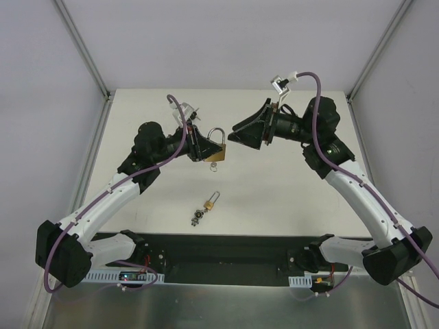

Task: Lock with the key
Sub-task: Lock the lock.

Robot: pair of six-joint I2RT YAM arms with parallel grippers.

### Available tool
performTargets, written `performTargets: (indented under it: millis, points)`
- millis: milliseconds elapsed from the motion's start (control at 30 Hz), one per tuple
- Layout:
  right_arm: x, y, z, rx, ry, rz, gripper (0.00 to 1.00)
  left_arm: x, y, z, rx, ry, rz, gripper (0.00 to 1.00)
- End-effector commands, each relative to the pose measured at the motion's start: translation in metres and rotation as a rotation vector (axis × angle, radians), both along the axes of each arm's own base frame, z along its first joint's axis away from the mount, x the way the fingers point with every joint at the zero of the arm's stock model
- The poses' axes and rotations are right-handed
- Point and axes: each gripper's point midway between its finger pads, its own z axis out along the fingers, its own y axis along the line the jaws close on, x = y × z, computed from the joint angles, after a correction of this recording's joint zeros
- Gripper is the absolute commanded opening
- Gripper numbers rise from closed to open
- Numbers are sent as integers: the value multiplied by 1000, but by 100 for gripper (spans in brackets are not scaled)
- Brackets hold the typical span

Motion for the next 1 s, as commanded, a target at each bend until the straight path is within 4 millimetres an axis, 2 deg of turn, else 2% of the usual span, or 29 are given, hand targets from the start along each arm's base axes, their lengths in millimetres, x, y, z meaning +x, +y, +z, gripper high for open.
performTargets:
  millis: [0,200,333,600,767,833,967]
  points:
    - [-9,4,5,26,-66,93,97,-33,-3,81,-182,-267,-156,0]
    - [-9,7,-4,21,-80,125,98,-64,-7,106,-257,-366,-325,0]
    - [-8,8,-5,26,-71,118,99,-70,-9,114,-270,-390,-356,0]
    - [-6,12,1,56,-77,111,91,-73,-13,118,-280,-388,-378,0]
    - [-18,28,2,64,-70,161,77,-71,-17,119,-284,-386,-385,0]
    - [-23,34,1,66,-66,179,75,-70,-18,119,-286,-386,-387,0]
    - [-24,42,-1,70,-50,182,56,-72,-20,121,-290,-390,-395,0]
